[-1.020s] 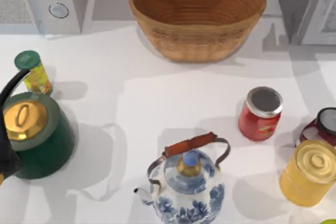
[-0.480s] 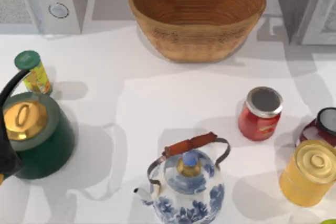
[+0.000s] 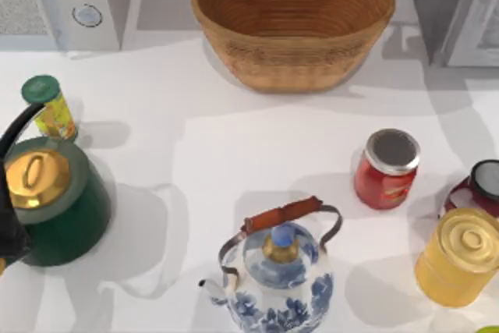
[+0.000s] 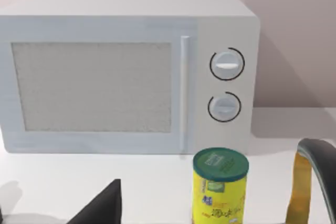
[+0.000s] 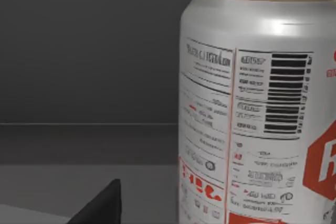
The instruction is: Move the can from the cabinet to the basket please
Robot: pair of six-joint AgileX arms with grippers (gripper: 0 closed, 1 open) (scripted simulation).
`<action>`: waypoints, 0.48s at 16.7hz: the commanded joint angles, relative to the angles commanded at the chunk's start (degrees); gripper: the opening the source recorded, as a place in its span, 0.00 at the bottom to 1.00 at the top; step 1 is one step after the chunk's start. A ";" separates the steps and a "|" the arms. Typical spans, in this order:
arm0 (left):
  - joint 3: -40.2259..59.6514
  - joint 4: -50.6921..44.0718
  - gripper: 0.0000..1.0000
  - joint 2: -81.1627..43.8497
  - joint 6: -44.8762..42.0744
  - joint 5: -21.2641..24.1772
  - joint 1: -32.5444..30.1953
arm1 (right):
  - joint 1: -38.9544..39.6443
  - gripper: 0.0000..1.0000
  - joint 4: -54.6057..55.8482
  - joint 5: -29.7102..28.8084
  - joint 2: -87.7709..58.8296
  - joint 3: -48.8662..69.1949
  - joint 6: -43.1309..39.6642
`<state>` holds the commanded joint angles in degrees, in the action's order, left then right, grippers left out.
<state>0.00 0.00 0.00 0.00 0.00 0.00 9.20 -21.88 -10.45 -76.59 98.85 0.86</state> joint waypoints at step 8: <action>0.00 0.00 1.00 0.00 0.00 0.00 0.00 | -1.46 1.00 1.22 1.32 -8.63 7.42 0.03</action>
<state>0.00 0.00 0.00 0.00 0.00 0.00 7.74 -20.66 -9.13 -85.21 106.28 0.89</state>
